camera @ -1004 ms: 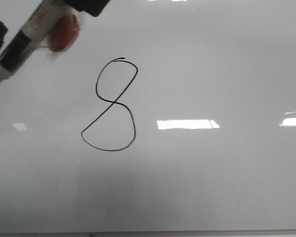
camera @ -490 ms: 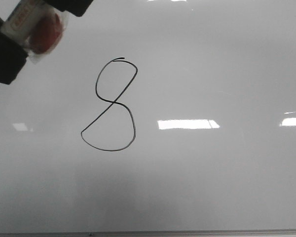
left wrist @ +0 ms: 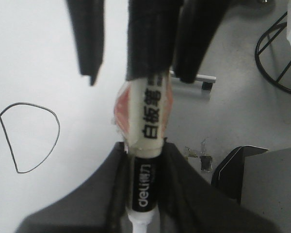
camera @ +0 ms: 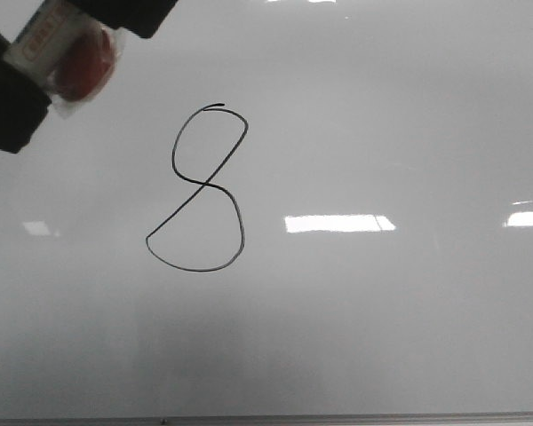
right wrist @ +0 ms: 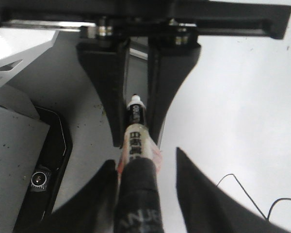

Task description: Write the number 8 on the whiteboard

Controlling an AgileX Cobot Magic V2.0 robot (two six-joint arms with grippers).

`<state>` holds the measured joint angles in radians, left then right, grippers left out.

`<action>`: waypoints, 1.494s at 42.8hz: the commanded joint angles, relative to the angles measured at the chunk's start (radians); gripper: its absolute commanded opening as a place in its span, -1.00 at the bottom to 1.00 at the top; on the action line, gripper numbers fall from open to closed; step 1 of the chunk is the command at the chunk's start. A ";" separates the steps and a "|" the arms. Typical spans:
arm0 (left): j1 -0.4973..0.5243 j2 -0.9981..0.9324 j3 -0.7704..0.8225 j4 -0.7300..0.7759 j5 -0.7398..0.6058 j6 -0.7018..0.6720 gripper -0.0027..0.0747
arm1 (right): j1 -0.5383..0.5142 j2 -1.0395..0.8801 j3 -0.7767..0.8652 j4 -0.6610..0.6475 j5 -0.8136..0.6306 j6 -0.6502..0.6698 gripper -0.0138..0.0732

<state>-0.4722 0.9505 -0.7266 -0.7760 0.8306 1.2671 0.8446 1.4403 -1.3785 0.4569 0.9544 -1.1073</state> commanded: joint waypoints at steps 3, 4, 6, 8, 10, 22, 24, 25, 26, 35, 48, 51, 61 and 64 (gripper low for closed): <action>-0.001 -0.001 -0.035 -0.024 -0.070 -0.135 -0.98 | -0.007 -0.051 -0.032 0.017 -0.043 0.056 0.39; 0.007 0.002 -0.035 -0.009 -0.086 -0.181 -0.98 | -0.015 -0.058 -0.032 0.018 -0.037 0.058 0.39; 0.020 0.017 -0.035 0.037 -0.107 -0.253 -0.98 | -0.031 -0.071 -0.032 0.018 -0.028 0.066 0.39; 0.043 0.034 -0.035 0.077 -0.127 -0.345 -0.98 | -0.060 -0.091 -0.028 0.018 -0.020 0.096 0.39; 0.076 0.057 -0.035 0.117 -0.140 -0.439 -0.98 | -0.100 -0.115 -0.011 0.018 -0.018 0.131 0.39; 0.372 0.216 -0.035 0.158 -0.244 -0.683 -0.98 | -0.389 -0.351 0.306 0.125 -0.110 0.179 0.38; 0.412 0.242 -0.035 0.158 -0.268 -0.683 -0.98 | -0.436 -0.404 0.384 0.145 -0.158 0.182 0.30; 0.432 0.256 -0.035 0.158 -0.281 -0.683 -0.99 | -0.457 -0.427 0.418 0.154 -0.181 0.183 0.27; 0.446 0.270 -0.035 0.158 -0.291 -0.683 -0.99 | -0.483 -0.458 0.452 0.165 -0.212 0.189 0.20; 0.504 0.361 -0.035 0.150 -0.434 -0.683 -0.99 | -0.660 -0.697 0.773 0.259 -0.412 0.246 -0.38; 0.504 0.421 -0.029 0.127 -0.629 -0.684 -0.99 | -0.694 -0.855 0.937 0.281 -0.480 0.246 -0.84; 0.504 0.437 -0.029 0.104 -0.660 -0.684 -0.99 | -0.694 -0.855 0.937 0.281 -0.485 0.246 -0.84; 0.504 0.506 -0.029 0.083 -0.670 -0.684 -0.98 | -0.694 -0.855 0.937 0.281 -0.488 0.246 -0.84; 0.504 0.506 -0.029 0.083 -0.668 -0.684 -0.97 | -0.694 -0.855 0.937 0.281 -0.488 0.246 -0.84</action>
<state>0.0307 1.4607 -0.7290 -0.6766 0.2272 0.5959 0.1570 0.5887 -0.4152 0.7015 0.5236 -0.8588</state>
